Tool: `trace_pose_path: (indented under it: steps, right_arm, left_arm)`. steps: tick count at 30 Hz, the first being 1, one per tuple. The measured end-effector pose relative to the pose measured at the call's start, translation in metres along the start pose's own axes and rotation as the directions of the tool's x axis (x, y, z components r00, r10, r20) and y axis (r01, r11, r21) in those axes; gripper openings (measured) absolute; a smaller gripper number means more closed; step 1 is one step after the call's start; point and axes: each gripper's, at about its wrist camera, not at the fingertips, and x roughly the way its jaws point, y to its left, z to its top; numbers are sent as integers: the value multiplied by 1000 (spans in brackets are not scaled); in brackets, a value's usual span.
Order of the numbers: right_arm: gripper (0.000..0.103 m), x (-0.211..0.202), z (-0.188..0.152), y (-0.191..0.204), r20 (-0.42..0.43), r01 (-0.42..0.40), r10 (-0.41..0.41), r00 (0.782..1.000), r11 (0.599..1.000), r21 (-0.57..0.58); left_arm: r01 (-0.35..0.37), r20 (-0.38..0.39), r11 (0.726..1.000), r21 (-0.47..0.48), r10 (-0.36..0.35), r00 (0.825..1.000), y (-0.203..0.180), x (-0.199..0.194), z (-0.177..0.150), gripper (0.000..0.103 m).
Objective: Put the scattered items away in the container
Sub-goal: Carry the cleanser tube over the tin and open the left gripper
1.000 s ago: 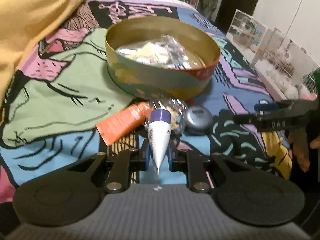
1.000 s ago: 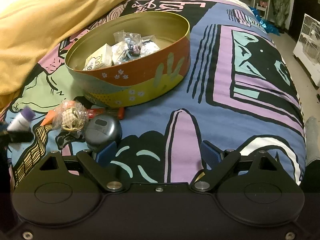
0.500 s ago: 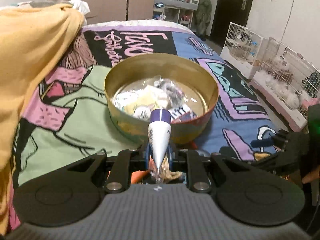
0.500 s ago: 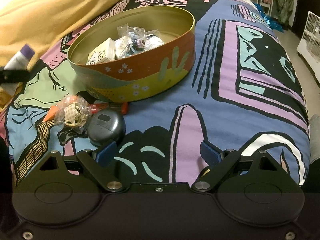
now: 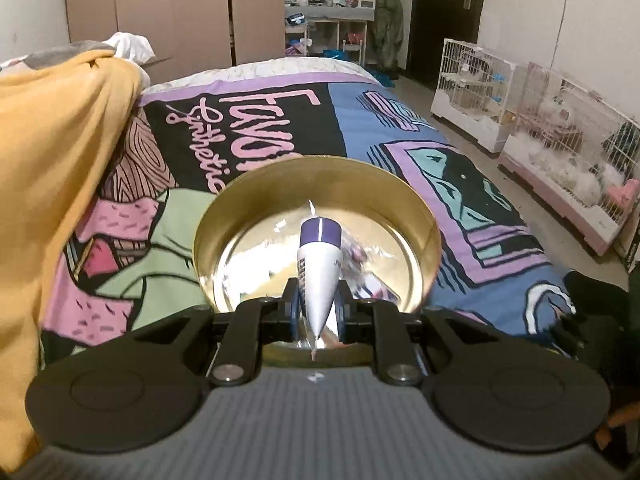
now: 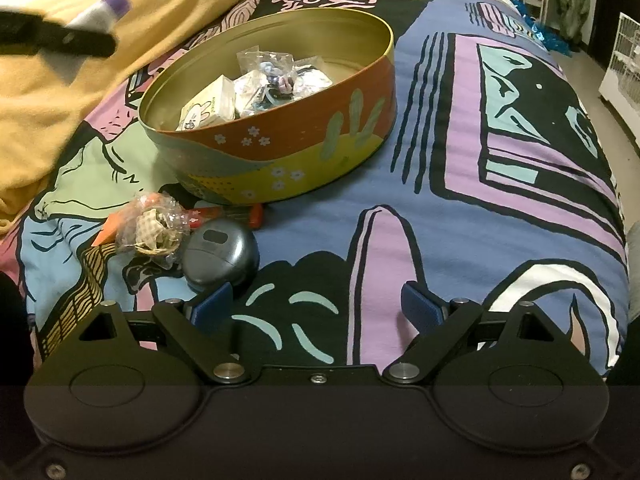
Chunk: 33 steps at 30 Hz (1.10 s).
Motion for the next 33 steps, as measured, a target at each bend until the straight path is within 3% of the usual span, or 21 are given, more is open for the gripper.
trace_pose_path:
  steps: [17,22,23,24,25,26,28,33]
  right_arm:
    - [93,2,0,8,0,-14,14,1000,999,-36]
    - [93,3,0,9,-2,-14,14,1000,999,-38]
    - [93,3,0,9,-3,-13,13,1000,999,-38]
    - [93,3,0,9,-4,-14,13,1000,999,-38]
    - [93,3,0,9,-5,-14,14,1000,999,-37]
    - [93,4,-1,9,-6,-13,13,1000,999,-37]
    - [93,3,-1,9,-6,-14,14,1000,999,-37]
    - [93,5,-1,9,-9,-16,15,1000,999,-40]
  left_arm:
    - [-45,-62,999,24,46,997,-8,58,54,20]
    - [-53,-70,999,-7,52,996,-6,77,65,22]
    - [-44,-83,999,-21,42,996,-3,82,66,36]
    - [-37,-91,999,-40,33,995,0,86,66,61]
    - [-61,-87,997,-57,56,995,2,88,64,76]
    - [-91,-68,993,-70,86,994,4,86,62,98]
    - [-107,-17,991,-85,106,994,9,79,53,103]
    - [-74,-40,993,-90,71,997,19,69,31,103]
